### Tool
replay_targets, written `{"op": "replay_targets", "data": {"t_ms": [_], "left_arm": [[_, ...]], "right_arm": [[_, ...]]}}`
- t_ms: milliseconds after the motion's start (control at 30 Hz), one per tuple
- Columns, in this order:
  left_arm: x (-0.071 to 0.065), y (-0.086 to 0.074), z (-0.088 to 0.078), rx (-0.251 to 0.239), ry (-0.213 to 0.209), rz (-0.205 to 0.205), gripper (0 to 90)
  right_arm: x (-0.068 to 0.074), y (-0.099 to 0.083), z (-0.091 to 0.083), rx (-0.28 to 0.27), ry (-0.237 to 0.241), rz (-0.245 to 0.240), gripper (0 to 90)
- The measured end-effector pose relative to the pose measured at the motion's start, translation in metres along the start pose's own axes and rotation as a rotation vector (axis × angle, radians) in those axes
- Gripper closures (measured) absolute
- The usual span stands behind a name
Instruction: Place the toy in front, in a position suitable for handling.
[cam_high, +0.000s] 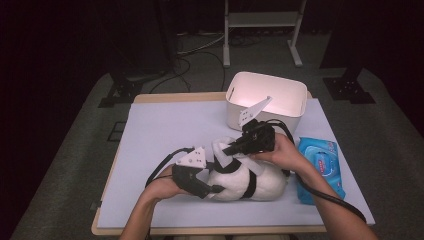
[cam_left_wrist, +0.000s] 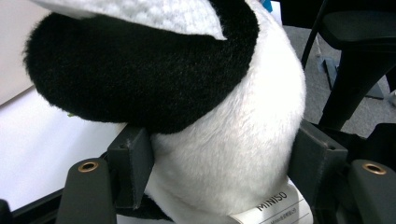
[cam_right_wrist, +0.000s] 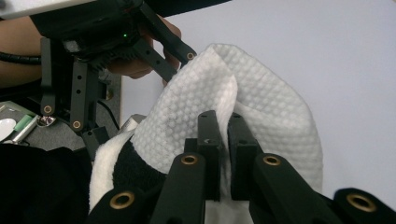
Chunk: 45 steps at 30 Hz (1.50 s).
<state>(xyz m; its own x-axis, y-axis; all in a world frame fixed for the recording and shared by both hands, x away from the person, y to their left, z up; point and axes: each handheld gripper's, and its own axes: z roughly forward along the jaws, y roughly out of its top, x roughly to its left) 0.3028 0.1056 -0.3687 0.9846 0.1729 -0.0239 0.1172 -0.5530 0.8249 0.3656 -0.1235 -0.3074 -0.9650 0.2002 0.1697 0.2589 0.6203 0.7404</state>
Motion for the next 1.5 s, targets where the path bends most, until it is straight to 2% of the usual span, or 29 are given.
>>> {"op": "replay_targets", "data": {"t_ms": [233, 433, 633, 733, 867, 1100, 1500], "left_arm": [[0.002, -0.001, -0.001, 0.001, -0.001, -0.001, 31.0], [0.002, 0.0, 0.0, -0.005, -0.001, -0.006, 31.0], [0.0, 0.005, 0.0, 0.008, 0.002, 0.006, 31.0], [0.0, 0.007, 0.001, -0.004, 0.001, 0.006, 31.0], [-0.001, 0.006, 0.001, 0.0, 0.001, 0.008, 30.9], [0.001, 0.005, 0.001, -0.008, -0.002, 0.0, 30.9], [0.008, -0.003, 0.0, -0.02, -0.004, -0.035, 30.1]], "right_arm": [[0.005, -0.009, -0.011, 0.012, 0.0, -0.007, 85.1], [0.009, -0.022, -0.02, 0.026, -0.002, 0.007, 85.2], [0.012, -0.01, -0.017, 0.017, 0.003, -0.014, 85.2], [0.014, -0.002, -0.015, -0.002, 0.015, -0.025, 85.1], [0.019, 0.003, -0.012, 0.016, 0.018, -0.046, 85.1], [0.019, -0.01, -0.021, 0.018, 0.013, -0.024, 85.1], [0.019, -0.039, -0.032, 0.075, -0.008, 0.005, 84.6]]}}
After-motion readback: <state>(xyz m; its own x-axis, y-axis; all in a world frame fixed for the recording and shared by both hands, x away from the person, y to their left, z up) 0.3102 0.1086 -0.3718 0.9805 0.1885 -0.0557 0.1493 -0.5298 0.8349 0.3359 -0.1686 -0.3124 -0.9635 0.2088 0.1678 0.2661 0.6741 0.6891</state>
